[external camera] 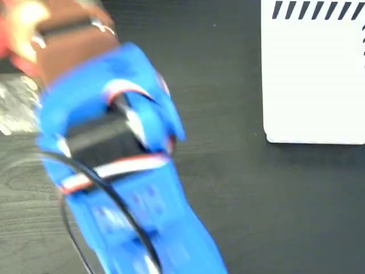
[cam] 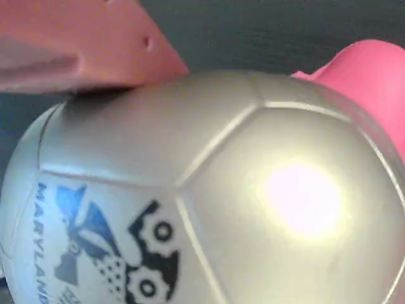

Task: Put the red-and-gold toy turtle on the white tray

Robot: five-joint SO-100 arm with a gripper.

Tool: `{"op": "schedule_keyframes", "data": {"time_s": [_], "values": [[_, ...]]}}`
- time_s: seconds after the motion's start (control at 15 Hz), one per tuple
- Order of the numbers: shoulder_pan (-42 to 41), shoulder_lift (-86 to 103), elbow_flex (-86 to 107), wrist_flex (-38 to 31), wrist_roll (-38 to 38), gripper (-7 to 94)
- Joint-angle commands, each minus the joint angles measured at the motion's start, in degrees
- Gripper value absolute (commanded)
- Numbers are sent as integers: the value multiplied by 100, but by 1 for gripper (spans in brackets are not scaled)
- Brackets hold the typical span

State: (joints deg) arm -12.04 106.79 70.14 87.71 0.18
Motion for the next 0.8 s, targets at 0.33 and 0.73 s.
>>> {"op": "schedule_keyframes", "data": {"time_s": [0.33, 0.73], "values": [[914, 3990, 5273, -3252, -826, 0], [1178, 4931, 6144, -3059, -466, 0]]}}
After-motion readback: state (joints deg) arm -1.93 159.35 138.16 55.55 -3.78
